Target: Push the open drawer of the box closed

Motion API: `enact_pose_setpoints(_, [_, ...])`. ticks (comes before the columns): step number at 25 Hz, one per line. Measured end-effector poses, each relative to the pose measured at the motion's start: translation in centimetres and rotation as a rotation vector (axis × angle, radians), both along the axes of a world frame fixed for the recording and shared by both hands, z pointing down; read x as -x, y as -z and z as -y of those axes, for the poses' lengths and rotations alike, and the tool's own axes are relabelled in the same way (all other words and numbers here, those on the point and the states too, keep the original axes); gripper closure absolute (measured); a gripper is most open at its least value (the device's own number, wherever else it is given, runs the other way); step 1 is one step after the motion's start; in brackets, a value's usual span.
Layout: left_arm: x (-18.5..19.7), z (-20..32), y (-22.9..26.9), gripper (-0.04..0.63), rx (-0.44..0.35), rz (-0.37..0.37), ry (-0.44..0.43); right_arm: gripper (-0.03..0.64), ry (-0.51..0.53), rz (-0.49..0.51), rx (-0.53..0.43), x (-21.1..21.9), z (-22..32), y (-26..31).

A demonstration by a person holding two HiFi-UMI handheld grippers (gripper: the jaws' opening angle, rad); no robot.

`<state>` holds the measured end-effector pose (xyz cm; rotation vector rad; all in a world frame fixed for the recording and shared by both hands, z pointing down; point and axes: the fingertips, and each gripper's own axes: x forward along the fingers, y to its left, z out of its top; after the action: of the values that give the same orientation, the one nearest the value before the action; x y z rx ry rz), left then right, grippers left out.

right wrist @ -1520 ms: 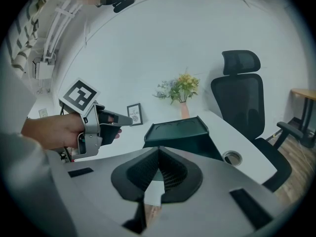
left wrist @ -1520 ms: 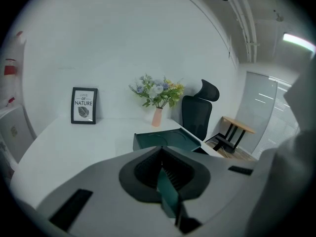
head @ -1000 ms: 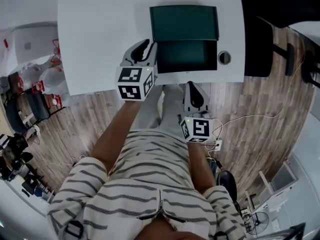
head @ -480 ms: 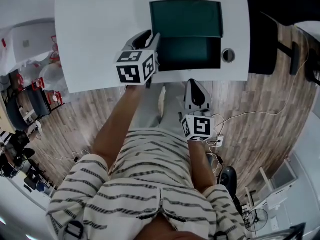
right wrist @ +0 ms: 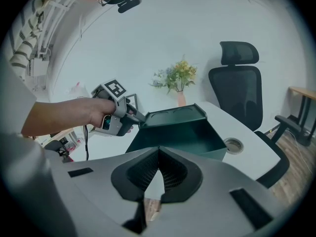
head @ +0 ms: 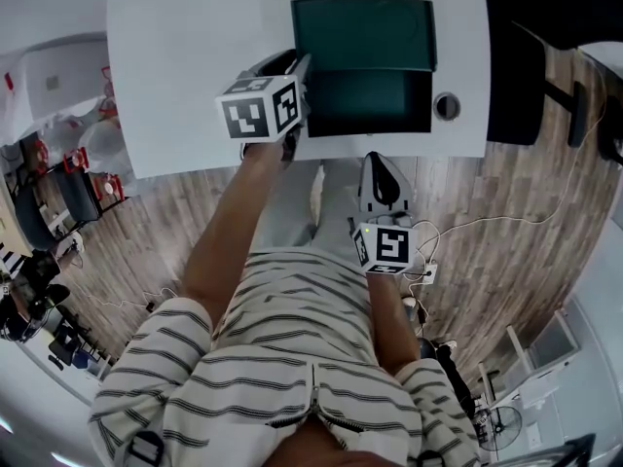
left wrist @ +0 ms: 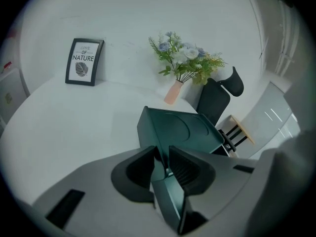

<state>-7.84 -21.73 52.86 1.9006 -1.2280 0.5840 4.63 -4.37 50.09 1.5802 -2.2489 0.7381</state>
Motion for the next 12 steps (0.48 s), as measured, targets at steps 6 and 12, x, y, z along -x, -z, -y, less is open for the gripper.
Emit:
enact_pose_setpoints(6, [0.0, -0.1, -0.6, 0.511, 0.089, -0.058, 0.013, 0.607, -0.007, 0.000, 0.018, -0.5, 0.2, -0.4])
enact_pose_setpoints(12, [0.0, 0.0, -0.8, 0.509, 0.120, -0.070, -0.002, 0.601, -0.010, -0.012, 0.070, -0.7, 0.1, -2.1])
